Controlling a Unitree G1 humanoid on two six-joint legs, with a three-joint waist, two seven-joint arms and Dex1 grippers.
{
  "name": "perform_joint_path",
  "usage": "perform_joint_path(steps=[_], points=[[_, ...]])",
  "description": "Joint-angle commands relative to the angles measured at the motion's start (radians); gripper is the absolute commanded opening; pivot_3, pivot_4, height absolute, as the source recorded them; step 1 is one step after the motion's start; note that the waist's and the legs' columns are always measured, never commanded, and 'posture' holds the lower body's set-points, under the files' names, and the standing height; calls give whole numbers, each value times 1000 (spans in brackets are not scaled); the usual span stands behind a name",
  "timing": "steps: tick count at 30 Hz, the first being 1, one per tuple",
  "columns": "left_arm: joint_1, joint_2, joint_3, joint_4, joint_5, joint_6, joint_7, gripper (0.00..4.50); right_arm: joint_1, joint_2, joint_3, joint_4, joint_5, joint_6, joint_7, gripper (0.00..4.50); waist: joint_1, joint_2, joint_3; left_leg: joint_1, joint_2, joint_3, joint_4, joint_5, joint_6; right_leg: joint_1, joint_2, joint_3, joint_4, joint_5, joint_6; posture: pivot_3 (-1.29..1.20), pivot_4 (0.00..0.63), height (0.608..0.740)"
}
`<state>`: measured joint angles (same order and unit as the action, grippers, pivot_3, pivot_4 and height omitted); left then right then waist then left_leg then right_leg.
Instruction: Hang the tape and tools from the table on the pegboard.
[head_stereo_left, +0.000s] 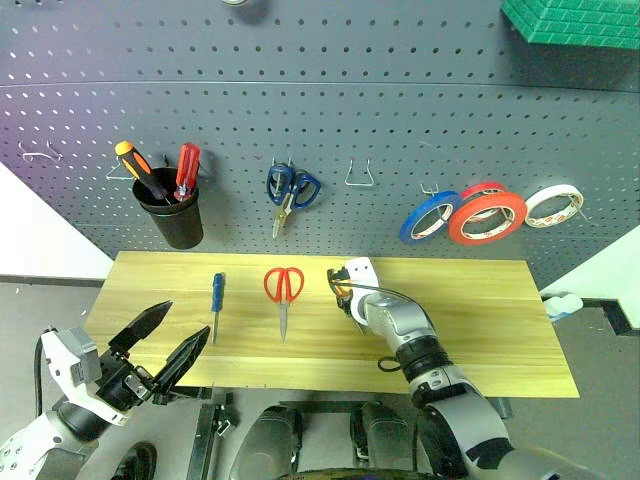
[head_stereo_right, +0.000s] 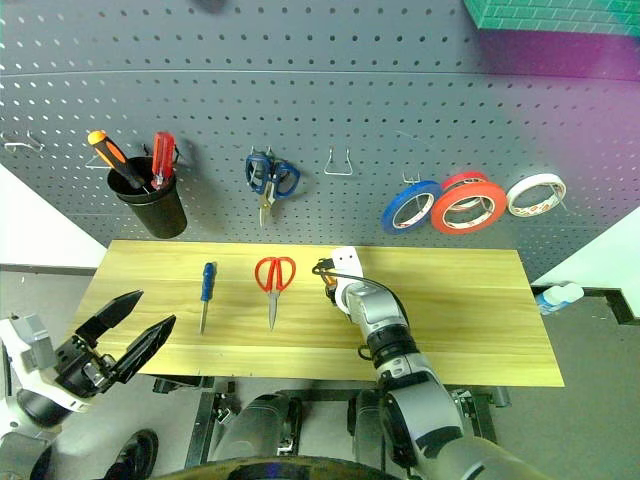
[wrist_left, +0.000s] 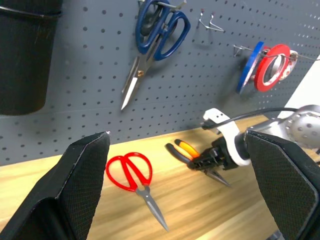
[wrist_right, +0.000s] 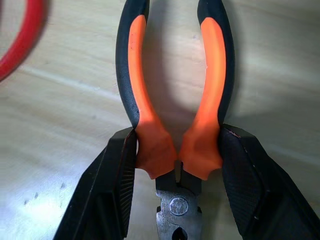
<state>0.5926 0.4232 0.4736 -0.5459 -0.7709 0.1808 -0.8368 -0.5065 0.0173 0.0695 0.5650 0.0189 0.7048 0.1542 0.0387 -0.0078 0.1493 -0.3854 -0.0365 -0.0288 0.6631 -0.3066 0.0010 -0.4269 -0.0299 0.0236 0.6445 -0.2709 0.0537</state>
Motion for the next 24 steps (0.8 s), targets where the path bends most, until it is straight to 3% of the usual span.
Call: perform_joint_path(steps=[1, 8, 15, 24], points=[[-17, 2, -7, 9, 14, -23, -5, 4500, 41, -37, -1, -95, 29, 5, 71, 2100, 0, 0, 0, 0, 0, 0, 0, 0, 0, 0, 0, 0, 0, 0, 0, 167, 101, 734], [-81, 17, -25, 43, 15, -10, -4, 4500, 168, -115, 8, -340, 103, -46, 250, 2100, -2, -1, -1, -1, 0, 0, 0, 0, 0, -1, 0, 0, 0, 1, 1, 121, 78, 734], [-137, 23, -50, 83, 26, -5, -12, 4500, 251, -145, -68, -466, 202, -45, 306, 2100, 0, -3, -5, -1, 0, 0, 1, 0, -1, -1, 1, 0, 2, 1, 2, 79, 62, 734], [-174, 58, -70, 108, 17, 31, -34, 4500, 321, -176, -86, -538, 248, -173, 369, 2100, -8, -6, -18, 0, 0, 1, 2, 1, -1, -1, 1, 0, 3, 2, 2, 41, 39, 734]])
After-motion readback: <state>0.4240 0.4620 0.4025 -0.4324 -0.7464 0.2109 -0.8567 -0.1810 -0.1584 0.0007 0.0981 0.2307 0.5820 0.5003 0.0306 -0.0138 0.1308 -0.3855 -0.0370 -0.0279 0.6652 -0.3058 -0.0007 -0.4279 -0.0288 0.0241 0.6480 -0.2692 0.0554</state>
